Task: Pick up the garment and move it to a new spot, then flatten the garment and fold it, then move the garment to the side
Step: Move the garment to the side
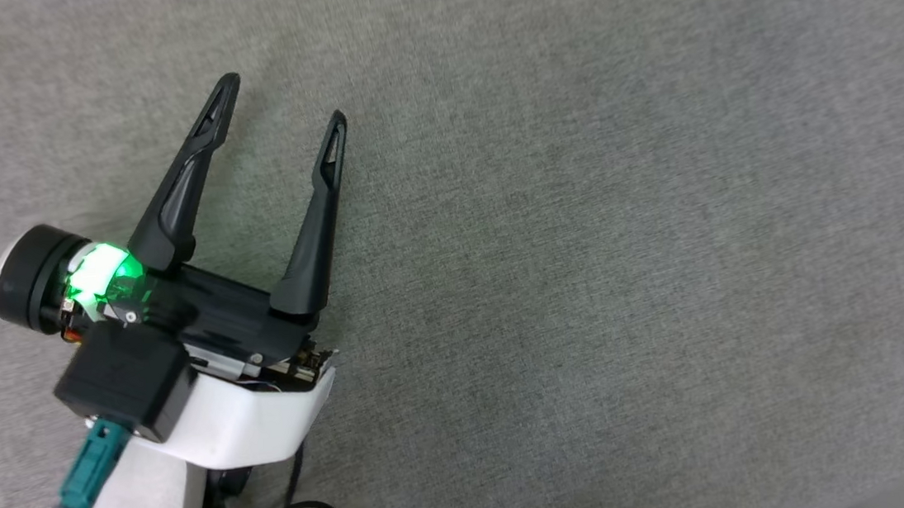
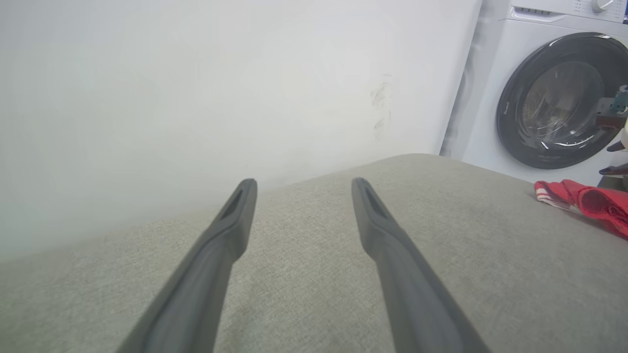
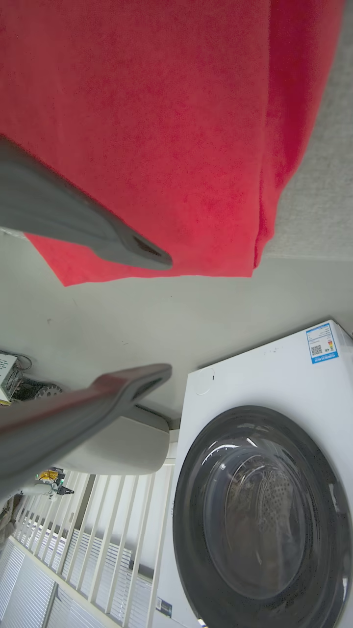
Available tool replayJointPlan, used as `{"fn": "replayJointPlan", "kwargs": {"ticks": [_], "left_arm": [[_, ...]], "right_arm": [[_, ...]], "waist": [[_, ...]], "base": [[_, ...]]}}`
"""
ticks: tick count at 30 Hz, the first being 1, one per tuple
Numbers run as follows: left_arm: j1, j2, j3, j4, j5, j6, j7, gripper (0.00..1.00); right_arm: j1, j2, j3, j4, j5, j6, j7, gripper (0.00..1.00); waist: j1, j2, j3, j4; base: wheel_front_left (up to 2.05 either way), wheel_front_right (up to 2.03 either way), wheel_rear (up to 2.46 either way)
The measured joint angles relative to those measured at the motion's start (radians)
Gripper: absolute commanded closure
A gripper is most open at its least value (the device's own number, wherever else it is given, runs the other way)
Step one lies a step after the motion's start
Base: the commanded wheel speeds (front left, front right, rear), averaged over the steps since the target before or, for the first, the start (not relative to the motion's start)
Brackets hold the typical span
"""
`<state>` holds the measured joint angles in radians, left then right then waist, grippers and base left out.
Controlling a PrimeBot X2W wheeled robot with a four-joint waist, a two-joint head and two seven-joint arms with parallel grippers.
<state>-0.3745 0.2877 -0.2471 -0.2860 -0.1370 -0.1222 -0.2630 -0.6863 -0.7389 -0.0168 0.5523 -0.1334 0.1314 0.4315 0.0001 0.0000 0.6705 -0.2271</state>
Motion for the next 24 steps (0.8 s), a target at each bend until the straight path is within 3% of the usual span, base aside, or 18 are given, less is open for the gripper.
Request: {"fn": "replayJointPlan", "kwargs": {"ticks": [10,18,24], "left_arm": [[0.089,-0.071,0.111,0.05,-0.028,0.017,0.0,0.0],[0.191,-0.134,0.19,0.123,-0.047,0.027,0.0,0.0],[0.252,-0.16,0.223,0.172,-0.068,0.025,0.0,0.0]], "right_arm": [[-0.002,0.11,-0.056,-0.203,0.08,0.0,-0.076,0.0],[0.105,0.284,-0.105,-0.384,0.136,0.0,-0.262,0.0],[0.214,0.404,-0.08,-0.487,0.225,0.0,-0.374,0.0]], "waist": [[-0.0001,0.0,-0.166,0.023],[-0.0002,0.0,-0.307,0.075],[-0.0003,0.0,-0.393,0.124]], "base": [[0.0,0.0,0.0],[0.0,0.0,0.0],[0.0,0.0,0.0]]}}
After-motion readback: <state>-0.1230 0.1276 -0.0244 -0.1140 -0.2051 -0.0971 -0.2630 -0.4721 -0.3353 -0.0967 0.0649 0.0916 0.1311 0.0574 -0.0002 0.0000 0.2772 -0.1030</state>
